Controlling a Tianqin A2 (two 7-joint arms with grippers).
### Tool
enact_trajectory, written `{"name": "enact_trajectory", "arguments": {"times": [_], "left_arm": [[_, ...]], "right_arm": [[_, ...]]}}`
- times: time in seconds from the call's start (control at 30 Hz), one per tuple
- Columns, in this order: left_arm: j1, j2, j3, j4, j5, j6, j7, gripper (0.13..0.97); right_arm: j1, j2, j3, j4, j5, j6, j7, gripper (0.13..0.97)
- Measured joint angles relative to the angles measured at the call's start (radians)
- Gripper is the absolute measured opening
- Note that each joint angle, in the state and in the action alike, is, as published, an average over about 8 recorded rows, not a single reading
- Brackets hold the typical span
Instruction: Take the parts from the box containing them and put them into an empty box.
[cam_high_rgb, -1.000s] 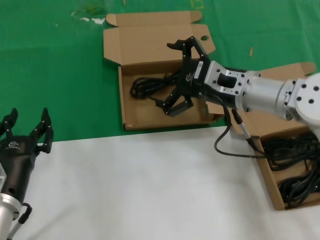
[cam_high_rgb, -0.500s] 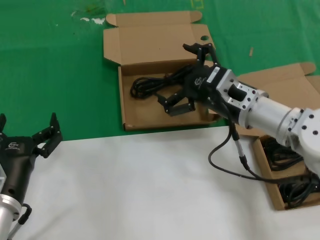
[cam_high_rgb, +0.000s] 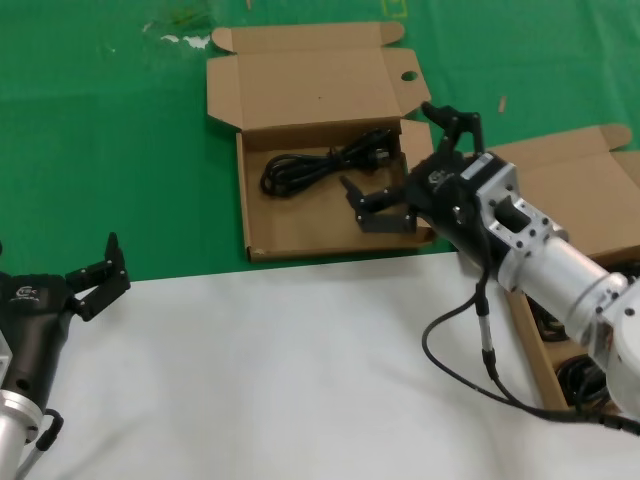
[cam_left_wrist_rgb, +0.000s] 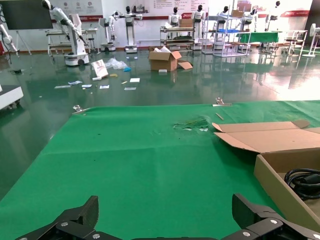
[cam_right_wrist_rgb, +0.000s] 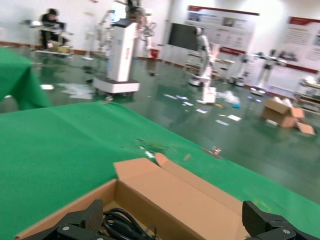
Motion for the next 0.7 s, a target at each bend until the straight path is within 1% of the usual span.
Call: {"name": "enact_trajectory", "arguments": {"times": [0.13, 0.4, 0.7], "left_arm": [[0.001, 0.001, -0.001, 0.0, 0.001, 0.001, -0.001, 0.911], [0.002, 0.003, -0.004, 0.001, 0.004, 0.002, -0.002, 0.963], [0.004, 0.006, -0.007, 0.001, 0.006, 0.003, -0.004, 0.966]], "right_arm": [[-0.048, -0.006, 0.024, 0.024, 0.024, 0.047, 0.005, 0.966], [-0.147, -0.019, 0.073, 0.072, 0.073, 0.143, 0.014, 0.966], [-0.257, -0.034, 0.128, 0.126, 0.127, 0.25, 0.024, 0.966]]}}
